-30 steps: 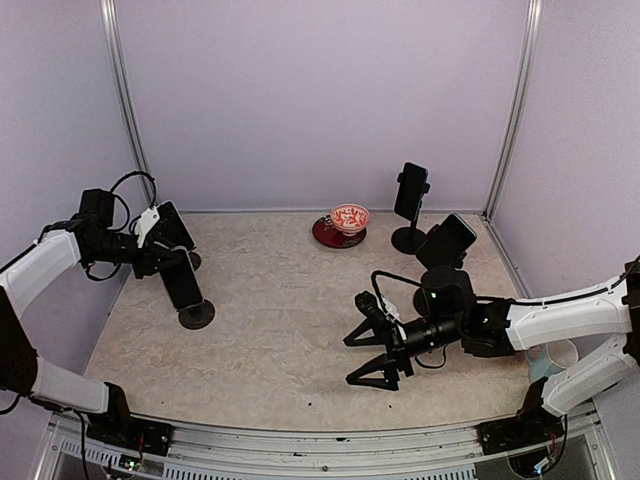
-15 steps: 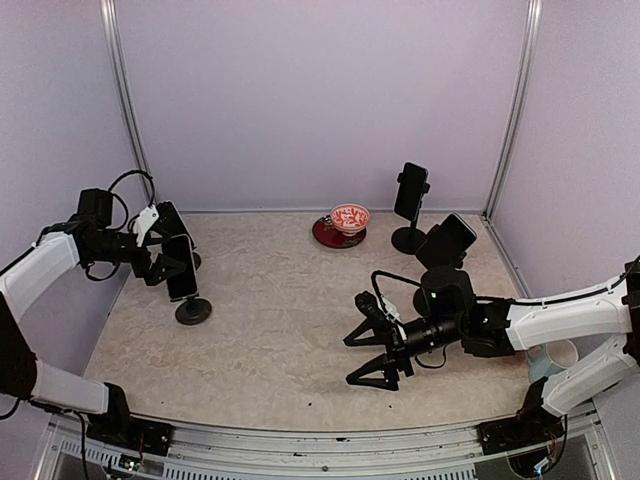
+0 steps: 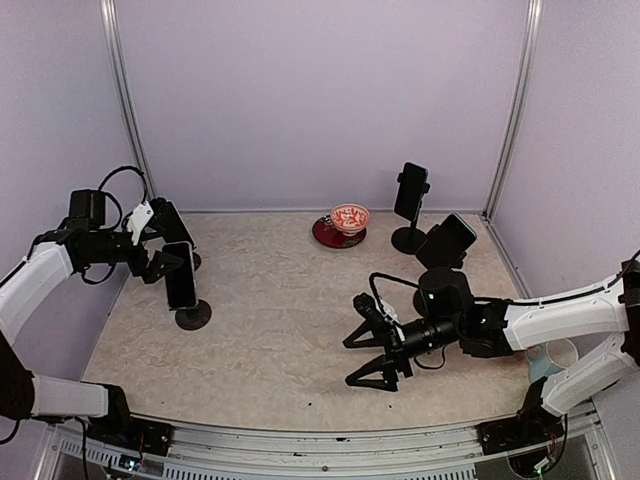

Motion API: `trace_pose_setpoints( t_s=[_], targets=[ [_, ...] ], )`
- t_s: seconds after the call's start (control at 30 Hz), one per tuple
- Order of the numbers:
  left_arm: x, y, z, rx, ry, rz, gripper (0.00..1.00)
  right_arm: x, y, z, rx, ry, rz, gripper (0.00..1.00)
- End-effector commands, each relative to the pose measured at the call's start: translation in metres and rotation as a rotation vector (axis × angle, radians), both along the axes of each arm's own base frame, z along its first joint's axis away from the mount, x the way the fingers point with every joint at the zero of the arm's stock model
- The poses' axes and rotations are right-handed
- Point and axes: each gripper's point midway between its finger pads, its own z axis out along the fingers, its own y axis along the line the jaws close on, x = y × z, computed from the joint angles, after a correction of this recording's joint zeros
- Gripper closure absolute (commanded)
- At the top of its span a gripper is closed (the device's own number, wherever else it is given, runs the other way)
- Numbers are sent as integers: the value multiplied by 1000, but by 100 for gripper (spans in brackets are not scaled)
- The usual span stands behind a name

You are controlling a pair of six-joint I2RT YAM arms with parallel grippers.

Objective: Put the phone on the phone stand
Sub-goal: Place the phone on the phone stand, then reset both arms

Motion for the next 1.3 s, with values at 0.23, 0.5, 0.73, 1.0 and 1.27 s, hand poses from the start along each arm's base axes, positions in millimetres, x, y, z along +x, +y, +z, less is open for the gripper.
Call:
trace_pose_setpoints(
  t_s=[0.23, 0.5, 0.73, 1.0, 1.27],
  targets=[
    [9, 5, 9, 14, -30, 66, 1, 4, 0, 0, 10, 5, -5, 0],
    [23, 26, 49, -63, -100, 274, 1, 10, -1, -6, -11, -12, -39, 0],
    [1, 15, 78, -192, -210, 328, 1, 25, 1, -9, -42, -25, -108, 0],
    [-42, -39, 84, -400, -212, 210, 1, 48, -4, -2, -71, -58, -248, 0],
    [-100, -149, 45, -491, -197, -51, 1, 64, -30, 7, -15, -78, -444, 0]
  ],
)
